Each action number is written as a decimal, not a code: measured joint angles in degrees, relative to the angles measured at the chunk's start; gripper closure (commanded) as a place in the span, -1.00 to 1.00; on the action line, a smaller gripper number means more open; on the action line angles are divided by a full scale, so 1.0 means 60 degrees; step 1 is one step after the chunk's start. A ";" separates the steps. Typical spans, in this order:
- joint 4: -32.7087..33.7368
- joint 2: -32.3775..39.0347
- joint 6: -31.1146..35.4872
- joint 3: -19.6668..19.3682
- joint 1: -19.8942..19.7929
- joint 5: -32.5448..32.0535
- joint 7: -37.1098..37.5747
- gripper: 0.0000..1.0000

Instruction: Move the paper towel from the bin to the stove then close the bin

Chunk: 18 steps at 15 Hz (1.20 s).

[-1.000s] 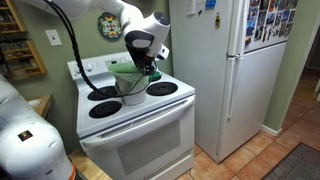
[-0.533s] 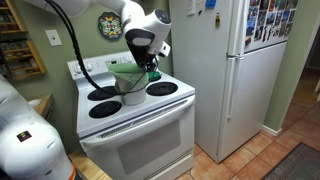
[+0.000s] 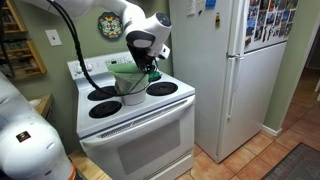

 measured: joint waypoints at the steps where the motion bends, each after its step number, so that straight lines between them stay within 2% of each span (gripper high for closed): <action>1: 0.0000 0.0013 -0.0048 0.0009 -0.0008 -0.0001 -0.0001 -1.00; 13: 0.0102 -0.0072 -0.0414 0.0036 -0.0108 0.0145 -0.0400 -1.00; 18: 0.0185 -0.0474 -0.0816 0.0025 -0.0133 0.0738 -0.0955 -1.00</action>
